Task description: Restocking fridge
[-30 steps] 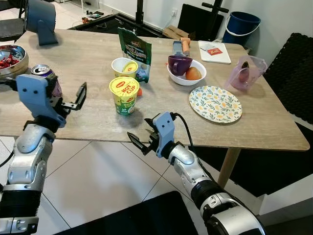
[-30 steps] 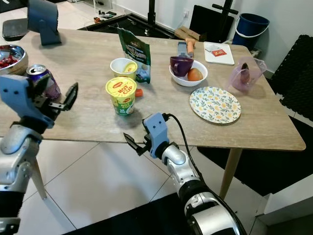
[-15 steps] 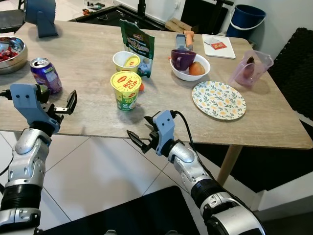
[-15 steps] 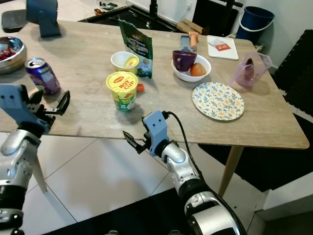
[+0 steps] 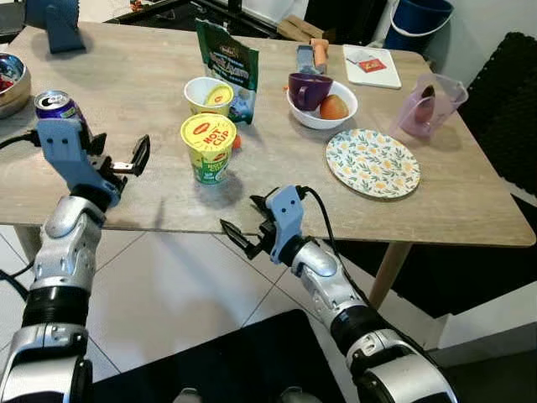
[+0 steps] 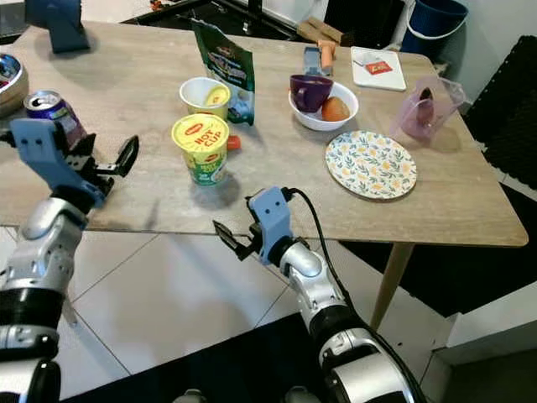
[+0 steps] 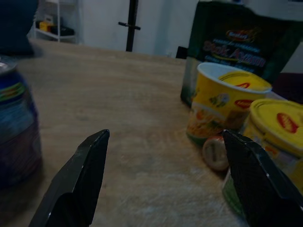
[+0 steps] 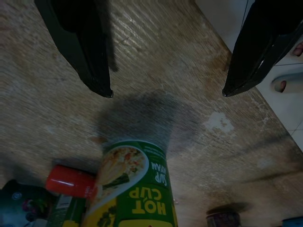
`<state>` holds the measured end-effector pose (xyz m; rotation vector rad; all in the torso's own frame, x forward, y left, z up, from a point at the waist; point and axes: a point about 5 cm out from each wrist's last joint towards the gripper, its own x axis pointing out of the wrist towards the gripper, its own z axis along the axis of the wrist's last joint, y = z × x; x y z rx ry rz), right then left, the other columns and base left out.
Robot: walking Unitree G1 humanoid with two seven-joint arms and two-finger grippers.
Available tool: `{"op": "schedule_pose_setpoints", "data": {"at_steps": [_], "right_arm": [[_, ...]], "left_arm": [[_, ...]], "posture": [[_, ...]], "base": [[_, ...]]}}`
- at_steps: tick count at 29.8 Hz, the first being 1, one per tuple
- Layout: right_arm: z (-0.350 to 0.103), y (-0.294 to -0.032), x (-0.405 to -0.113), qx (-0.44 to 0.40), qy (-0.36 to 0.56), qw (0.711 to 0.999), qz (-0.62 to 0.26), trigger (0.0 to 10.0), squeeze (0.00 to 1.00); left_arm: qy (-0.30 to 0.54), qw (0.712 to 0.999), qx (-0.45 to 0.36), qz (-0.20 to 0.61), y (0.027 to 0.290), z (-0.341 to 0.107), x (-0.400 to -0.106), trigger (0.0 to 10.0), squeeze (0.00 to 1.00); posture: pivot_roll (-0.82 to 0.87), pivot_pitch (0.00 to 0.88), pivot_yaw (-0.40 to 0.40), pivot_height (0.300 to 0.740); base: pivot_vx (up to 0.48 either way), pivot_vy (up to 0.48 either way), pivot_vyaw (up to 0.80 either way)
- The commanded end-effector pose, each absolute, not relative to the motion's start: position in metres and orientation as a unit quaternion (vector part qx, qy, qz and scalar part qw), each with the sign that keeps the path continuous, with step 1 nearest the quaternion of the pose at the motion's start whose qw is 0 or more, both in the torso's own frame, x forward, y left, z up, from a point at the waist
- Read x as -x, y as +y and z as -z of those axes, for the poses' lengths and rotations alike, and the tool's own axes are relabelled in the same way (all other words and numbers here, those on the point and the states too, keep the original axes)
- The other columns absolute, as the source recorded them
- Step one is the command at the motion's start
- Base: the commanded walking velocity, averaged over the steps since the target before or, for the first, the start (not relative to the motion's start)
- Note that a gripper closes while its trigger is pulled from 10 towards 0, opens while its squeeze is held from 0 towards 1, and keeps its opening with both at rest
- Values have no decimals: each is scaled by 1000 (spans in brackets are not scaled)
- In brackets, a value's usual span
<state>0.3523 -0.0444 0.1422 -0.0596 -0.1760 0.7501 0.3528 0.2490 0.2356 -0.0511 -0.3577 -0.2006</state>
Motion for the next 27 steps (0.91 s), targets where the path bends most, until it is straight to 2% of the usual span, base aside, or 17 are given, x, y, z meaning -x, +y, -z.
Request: {"op": "schedule_pose_setpoints", "data": {"at_steps": [1,14,19,27], "right_arm": [[-138,-49,-352,24,-74,931,-356,10000,0],[-136,-50,-350,23,-73,933,-353,10000,0],[-138,-50,-351,22,-74,933,-350,10000,0],[-143,-58,-357,26,-78,938,-336,10000,0]], "left_arm": [[-170,979,24,107,244,-229,-354,10000,0],[-230,963,7,143,233,-267,-356,10000,0],[-287,944,9,160,222,-296,-345,10000,0],[-313,936,8,160,220,-307,-334,10000,0]], "posture": [[124,264,-76,740],[122,265,-70,740],[126,256,-65,740],[132,242,-64,740]], "base": [[0,0,0],[0,0,0],[0,0,0],[60,0,0]]}}
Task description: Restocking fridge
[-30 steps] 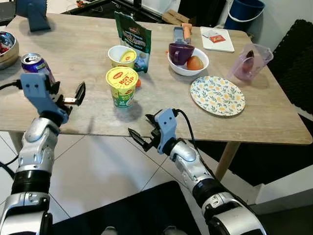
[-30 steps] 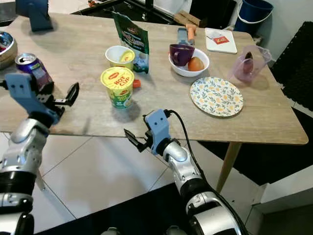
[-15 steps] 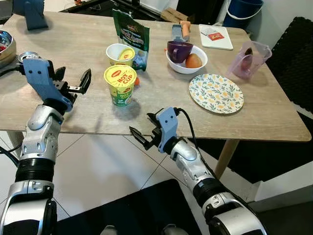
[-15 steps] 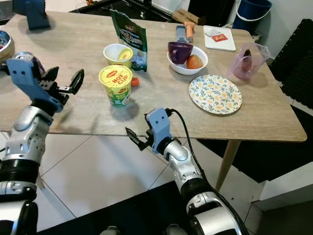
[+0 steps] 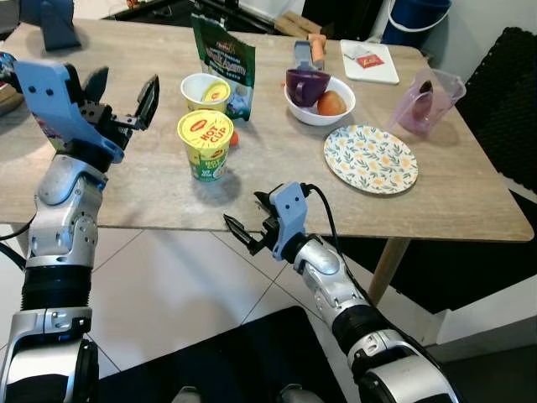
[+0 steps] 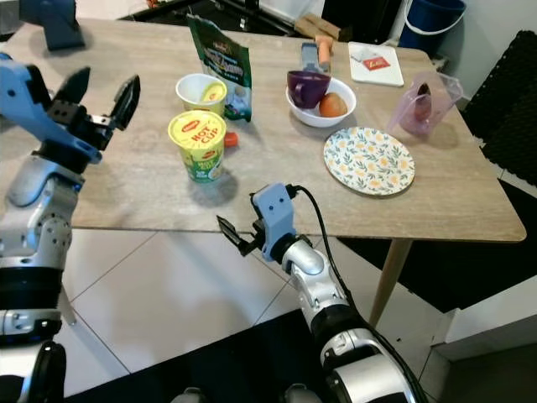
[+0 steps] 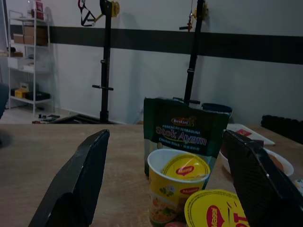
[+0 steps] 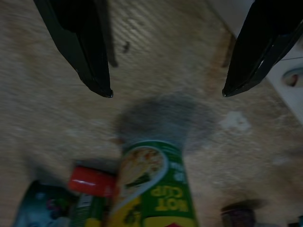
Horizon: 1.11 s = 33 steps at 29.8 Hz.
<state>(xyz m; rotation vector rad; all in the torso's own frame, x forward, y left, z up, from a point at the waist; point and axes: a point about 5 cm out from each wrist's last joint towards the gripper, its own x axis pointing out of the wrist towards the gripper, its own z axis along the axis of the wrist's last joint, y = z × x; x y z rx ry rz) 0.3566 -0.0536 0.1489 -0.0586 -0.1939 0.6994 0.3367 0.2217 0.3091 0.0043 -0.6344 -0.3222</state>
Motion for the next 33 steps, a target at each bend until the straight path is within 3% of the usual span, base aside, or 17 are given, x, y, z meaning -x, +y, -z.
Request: {"op": "schedule_pose_setpoints", "data": {"at_steps": [1,33], "right_arm": [[-143,-58,-357,26,-78,938,-336,10000,0],[-147,-71,-364,34,-82,945,-313,10000,0]], "left_arm": [[-313,936,8,160,220,-307,-334,10000,0],[-304,937,2,175,208,-302,-329,10000,0]], "posture": [[132,242,-64,740],[135,189,-56,740]], "base": [[244,0,0],[240,0,0]]}}
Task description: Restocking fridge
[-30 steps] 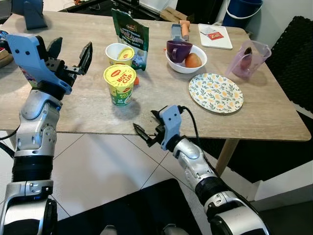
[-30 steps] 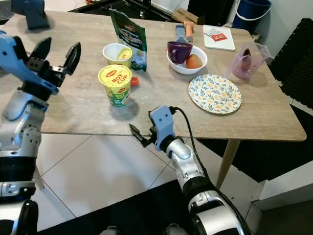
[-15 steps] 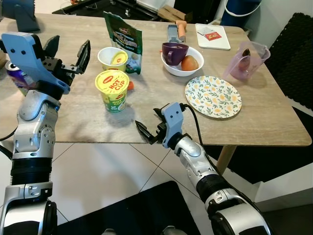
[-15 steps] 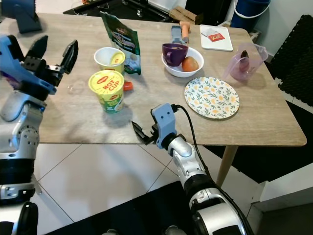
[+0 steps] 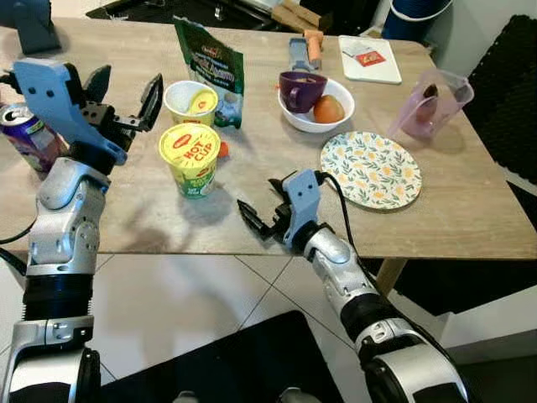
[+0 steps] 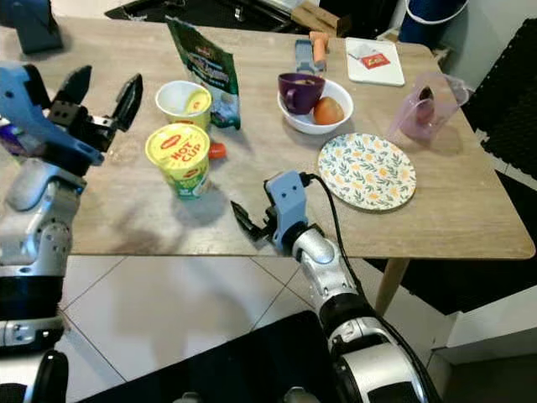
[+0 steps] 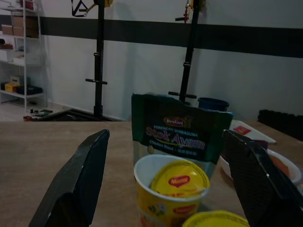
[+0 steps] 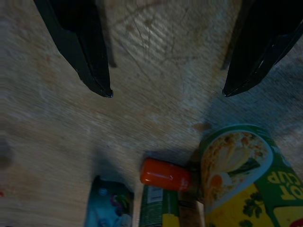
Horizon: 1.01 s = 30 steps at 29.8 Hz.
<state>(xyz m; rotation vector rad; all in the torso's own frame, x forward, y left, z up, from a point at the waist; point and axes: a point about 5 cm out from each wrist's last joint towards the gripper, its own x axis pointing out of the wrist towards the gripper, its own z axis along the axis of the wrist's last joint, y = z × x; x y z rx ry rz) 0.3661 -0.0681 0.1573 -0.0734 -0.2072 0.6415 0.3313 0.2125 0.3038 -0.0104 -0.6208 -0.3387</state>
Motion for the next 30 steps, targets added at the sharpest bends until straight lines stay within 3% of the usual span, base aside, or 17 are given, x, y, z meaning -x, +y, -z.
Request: {"op": "schedule_pose_setpoints", "data": {"at_steps": [1,30], "right_arm": [[-147,-71,-364,34,-83,946,-313,10000,0],[-150,-71,-366,34,-87,946,-310,10000,0]], "left_arm": [[-304,936,3,176,207,-302,-329,10000,0],[-306,932,16,196,194,-301,-328,10000,0]], "posture": [[135,189,-56,740],[133,174,-53,740]], "base": [[349,0,0],[328,0,0]]}}
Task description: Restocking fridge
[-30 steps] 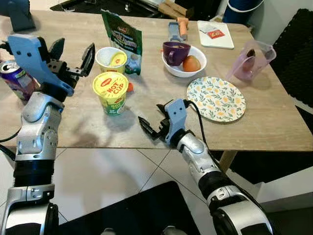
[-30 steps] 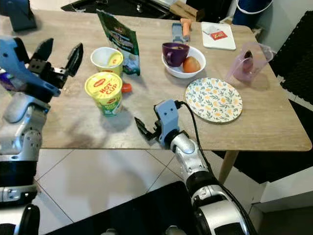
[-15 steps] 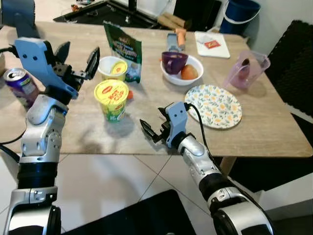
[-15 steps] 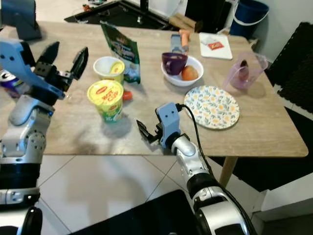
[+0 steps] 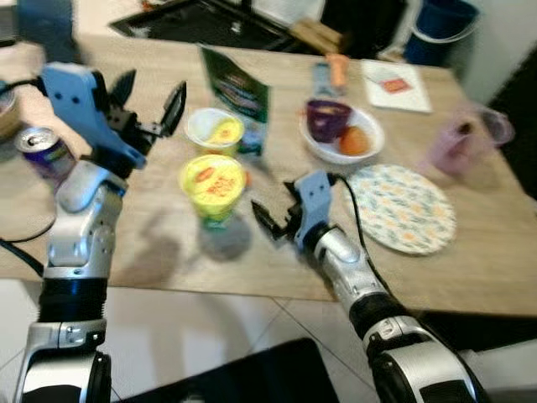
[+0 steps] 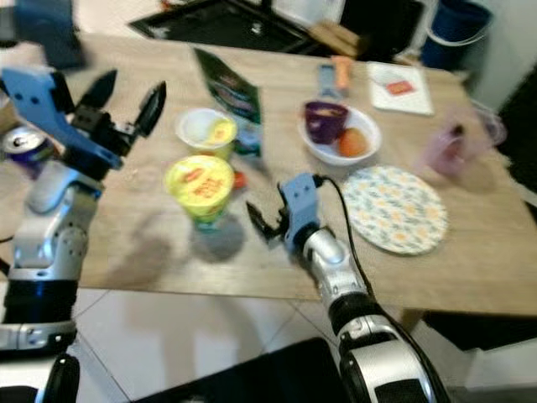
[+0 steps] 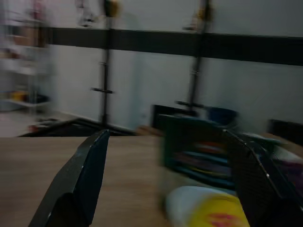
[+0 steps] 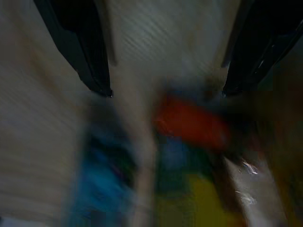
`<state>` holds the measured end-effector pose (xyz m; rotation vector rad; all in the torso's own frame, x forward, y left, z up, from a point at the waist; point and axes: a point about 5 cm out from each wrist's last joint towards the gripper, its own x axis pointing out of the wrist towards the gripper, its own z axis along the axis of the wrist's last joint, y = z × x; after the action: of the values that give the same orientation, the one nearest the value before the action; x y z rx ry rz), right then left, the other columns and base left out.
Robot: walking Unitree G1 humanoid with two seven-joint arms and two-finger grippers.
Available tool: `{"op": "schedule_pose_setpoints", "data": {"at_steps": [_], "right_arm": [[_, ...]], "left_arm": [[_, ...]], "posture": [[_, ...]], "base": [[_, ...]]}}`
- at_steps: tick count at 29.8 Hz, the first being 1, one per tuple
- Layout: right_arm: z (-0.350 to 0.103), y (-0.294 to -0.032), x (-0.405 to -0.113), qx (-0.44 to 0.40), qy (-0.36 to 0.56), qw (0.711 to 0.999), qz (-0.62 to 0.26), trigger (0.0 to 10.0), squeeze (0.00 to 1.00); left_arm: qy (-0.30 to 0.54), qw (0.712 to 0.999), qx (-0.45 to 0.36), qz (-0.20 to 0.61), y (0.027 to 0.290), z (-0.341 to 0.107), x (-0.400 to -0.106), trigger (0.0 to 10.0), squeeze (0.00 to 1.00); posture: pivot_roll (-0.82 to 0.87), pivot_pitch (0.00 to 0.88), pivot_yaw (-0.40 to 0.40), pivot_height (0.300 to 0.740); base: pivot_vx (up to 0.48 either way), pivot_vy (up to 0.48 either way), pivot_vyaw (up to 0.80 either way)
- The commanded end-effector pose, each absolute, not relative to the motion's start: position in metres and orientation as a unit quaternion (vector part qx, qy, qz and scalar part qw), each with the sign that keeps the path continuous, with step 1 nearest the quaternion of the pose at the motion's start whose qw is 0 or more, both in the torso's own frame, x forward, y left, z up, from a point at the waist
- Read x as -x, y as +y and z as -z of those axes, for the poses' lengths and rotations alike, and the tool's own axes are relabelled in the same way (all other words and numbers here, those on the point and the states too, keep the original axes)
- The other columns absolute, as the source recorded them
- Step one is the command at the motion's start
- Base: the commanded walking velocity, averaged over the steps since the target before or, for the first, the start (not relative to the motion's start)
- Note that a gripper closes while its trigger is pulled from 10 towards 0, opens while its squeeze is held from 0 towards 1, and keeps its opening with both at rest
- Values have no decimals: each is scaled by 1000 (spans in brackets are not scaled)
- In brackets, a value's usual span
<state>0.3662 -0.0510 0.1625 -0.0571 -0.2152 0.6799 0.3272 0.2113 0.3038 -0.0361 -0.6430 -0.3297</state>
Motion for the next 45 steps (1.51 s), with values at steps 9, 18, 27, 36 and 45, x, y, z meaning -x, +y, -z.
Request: {"op": "schedule_pose_setpoints", "data": {"at_steps": [9,18,27,36,45], "right_arm": [[-149,-72,-366,34,-87,947,-309,10000,0],[-150,-74,-367,36,-86,947,-307,10000,0],[-147,-87,-367,48,-84,948,-302,10000,0],[-143,-89,-364,52,-76,944,-316,10000,0],[-139,-89,-357,47,-72,923,-375,10000,0]], "left_arm": [[-297,933,12,205,189,-297,-329,10000,0],[-290,927,17,237,180,-295,-326,10000,0],[-271,918,1,289,186,-293,-313,10000,0],[-232,926,-25,296,204,-280,-301,10000,0],[-171,926,-69,330,229,-270,-273,10000,0]], "posture": [[132,174,-53,740],[133,171,-54,740],[128,164,-55,740],[128,164,-55,740],[138,166,-63,740]], "base": [[0,0,0],[0,0,0],[0,0,0],[0,0,0],[0,0,0]]}}
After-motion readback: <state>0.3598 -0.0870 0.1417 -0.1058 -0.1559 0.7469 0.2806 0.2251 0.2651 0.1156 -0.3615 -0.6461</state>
